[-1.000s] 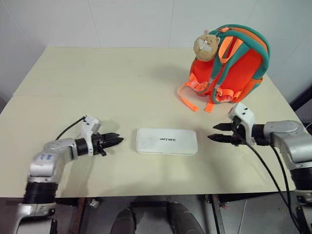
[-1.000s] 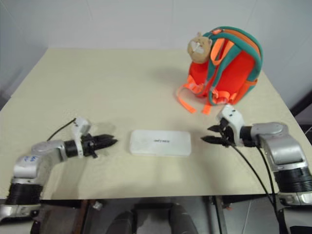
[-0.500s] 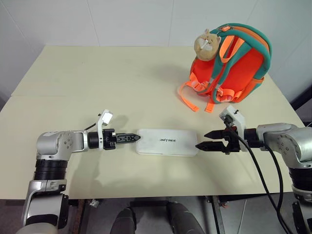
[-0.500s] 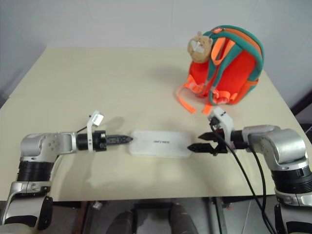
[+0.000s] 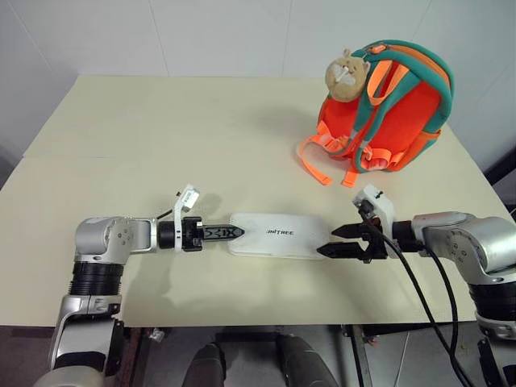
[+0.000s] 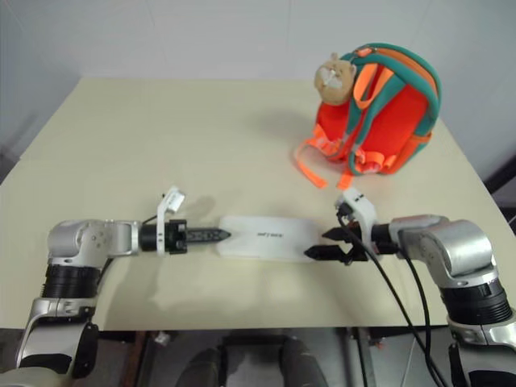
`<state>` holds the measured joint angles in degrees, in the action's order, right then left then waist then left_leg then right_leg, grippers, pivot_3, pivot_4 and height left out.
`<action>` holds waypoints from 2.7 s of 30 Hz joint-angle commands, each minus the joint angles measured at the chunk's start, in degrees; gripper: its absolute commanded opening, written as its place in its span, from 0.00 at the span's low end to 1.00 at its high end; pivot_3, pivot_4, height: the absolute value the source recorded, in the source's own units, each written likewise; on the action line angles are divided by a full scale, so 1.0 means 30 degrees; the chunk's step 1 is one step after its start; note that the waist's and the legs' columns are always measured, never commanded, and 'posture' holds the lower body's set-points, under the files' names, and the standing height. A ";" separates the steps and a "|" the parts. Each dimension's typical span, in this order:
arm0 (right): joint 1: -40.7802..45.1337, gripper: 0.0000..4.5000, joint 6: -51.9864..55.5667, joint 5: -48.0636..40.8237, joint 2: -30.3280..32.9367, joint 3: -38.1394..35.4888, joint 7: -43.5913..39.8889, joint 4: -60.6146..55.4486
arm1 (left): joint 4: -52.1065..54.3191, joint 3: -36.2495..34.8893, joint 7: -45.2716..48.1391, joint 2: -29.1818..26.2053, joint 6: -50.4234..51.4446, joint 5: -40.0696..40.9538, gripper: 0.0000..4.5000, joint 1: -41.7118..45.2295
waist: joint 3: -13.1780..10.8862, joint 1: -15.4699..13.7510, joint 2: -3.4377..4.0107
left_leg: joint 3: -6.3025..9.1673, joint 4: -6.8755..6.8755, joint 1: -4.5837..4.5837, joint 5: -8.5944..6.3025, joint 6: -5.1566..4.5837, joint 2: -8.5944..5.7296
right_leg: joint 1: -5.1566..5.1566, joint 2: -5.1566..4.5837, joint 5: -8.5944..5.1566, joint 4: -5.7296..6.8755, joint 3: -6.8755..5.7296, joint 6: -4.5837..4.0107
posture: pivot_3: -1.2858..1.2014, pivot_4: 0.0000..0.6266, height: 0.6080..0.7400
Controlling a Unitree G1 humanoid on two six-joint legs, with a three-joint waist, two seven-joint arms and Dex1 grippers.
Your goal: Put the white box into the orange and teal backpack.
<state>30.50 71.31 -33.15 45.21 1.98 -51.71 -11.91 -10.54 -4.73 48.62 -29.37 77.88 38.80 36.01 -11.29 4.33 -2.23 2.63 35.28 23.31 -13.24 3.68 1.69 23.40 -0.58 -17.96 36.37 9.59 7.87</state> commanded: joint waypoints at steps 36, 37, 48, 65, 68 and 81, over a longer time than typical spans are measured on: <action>-0.1643 1.00 -0.5216 0.0582 0.1163 0.0011 -0.1062 0.0835 | -0.2288 0.0132 0.1221 0.0651 0.4874 0.3526 0.28 0.1290 | -0.0001 0.0137 -0.0001 | 0.0000 -0.0005 0.0001 -0.0001 0.0004 -0.0001 | 0.0010 0.0003 0.0001 0.0002 0.0002 0.0006 | 0.52 0.24 1.00; -0.1679 1.00 -0.5388 0.0614 0.1201 -0.0043 -0.1107 0.0929 | -0.2214 0.0112 0.1158 0.0610 0.4874 0.3649 0.28 0.1244 | -0.0001 0.0138 -0.0001 | 0.0001 -0.0006 0.0001 -0.0001 0.0004 0.0000 | 0.0010 0.0003 0.0001 0.0002 0.0002 0.0006 | 0.52 0.24 1.00; 0.2383 1.00 -1.1473 0.3406 -0.0847 -0.4317 0.4572 0.7376 | -0.1423 -0.3482 0.0101 -0.1128 0.3061 0.3062 0.28 -0.0059 | -0.0004 0.0197 -0.0003 | -0.0021 -0.0007 -0.0011 0.0001 0.0008 0.0005 | 0.0021 0.0004 0.0003 0.0018 0.0026 0.0007 | 0.52 0.24 1.00; 1.3477 1.00 -2.0082 0.6080 -0.6164 -0.4109 0.5660 2.3273 | 0.1560 -0.5382 -0.1770 -0.0314 0.2675 0.4051 0.28 -0.3005 | -0.0012 0.0672 0.0006 | -0.0020 -0.0028 -0.0001 -0.0002 0.0026 0.0007 | 0.0020 -0.0009 0.0005 0.0007 0.0023 0.0010 | 0.52 0.24 1.00; 1.4066 1.00 -2.1804 0.7392 -0.6316 -0.3574 0.6543 2.5647 | 0.1776 -0.5648 -0.2089 -0.0051 0.2597 0.4097 0.28 -0.3130 | -0.0012 0.0759 0.0007 | -0.0016 -0.0029 -0.0007 -0.0001 0.0027 0.0010 | 0.0021 -0.0001 0.0005 0.0025 0.0021 0.0010 | 0.52 0.24 1.00; 1.4697 0.13 -2.4022 0.8601 -0.7652 -0.4093 0.8034 2.8407 | 0.2506 -0.6210 -0.3059 0.0944 0.2624 0.4542 0.28 -0.3494 | -0.0012 0.1236 0.0007 | -0.0004 -0.0026 -0.0011 0.0019 0.0056 0.0005 | 0.0018 0.0000 0.0007 0.0065 0.0021 0.0015 | 0.52 0.24 1.00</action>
<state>72.93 0.80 -7.65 22.03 -9.33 -28.69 73.88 -4.91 -22.47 39.40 -26.73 86.12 50.45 25.63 -11.33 8.04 -2.21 2.61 35.20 23.27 -13.18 3.86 1.70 23.46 -0.58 -17.93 36.59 9.66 7.92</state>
